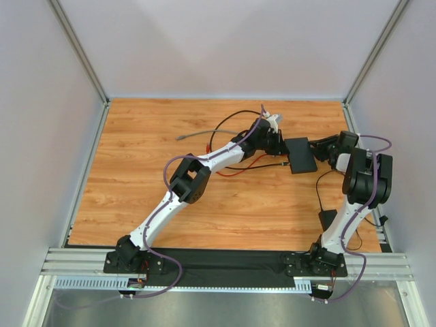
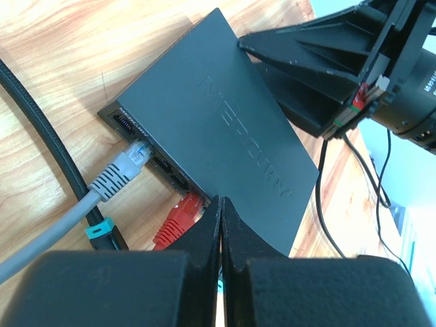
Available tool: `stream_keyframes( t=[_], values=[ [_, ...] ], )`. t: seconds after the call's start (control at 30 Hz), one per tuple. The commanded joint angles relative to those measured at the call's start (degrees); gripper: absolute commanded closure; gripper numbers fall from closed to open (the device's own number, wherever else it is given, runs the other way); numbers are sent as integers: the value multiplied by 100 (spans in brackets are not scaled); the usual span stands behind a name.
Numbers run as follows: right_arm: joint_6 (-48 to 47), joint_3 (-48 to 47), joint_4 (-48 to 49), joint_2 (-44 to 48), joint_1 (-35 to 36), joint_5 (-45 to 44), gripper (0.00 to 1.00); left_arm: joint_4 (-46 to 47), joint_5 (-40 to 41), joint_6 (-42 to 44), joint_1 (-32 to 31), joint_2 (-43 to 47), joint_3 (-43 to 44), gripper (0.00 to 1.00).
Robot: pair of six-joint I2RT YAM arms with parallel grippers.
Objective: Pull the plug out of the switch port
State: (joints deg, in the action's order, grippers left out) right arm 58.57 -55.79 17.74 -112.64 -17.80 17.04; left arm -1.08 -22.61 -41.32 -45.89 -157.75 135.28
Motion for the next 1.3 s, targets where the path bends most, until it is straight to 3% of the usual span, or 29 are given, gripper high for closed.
stream_keyframes(
  t=[0.0, 0.33, 0.47, 0.63, 0.77, 1.03, 1.17, 1.27],
  values=[
    [199, -222, 98, -197, -65, -96, 63, -164, -147, -87, 1, -115, 191, 100],
    [375, -292, 239, -478, -74, -17, 68, -147, -173, -43, 1, -115, 191, 100],
    [418, -397, 309, -671, -74, 203, 79, 81, -331, -34, 1, -107, 191, 100],
    [437, -397, 537, -838, -74, 484, 88, 477, -481, 229, -25, -36, 139, 88],
    [436, -398, 713, -918, -74, 730, 95, 557, -438, 501, -52, 95, 7, 73],
    [603, -213, 1222, -935, -39, 1266, 99, 530, -323, 397, -43, 113, -90, 69],
    [551, -292, 1127, -979, 40, 1592, 98, 574, -340, 423, -43, 157, -204, 57],
    [533, -126, 1127, -892, 49, 1531, 98, 618, -393, 397, -43, 157, -239, 55]
  ],
)
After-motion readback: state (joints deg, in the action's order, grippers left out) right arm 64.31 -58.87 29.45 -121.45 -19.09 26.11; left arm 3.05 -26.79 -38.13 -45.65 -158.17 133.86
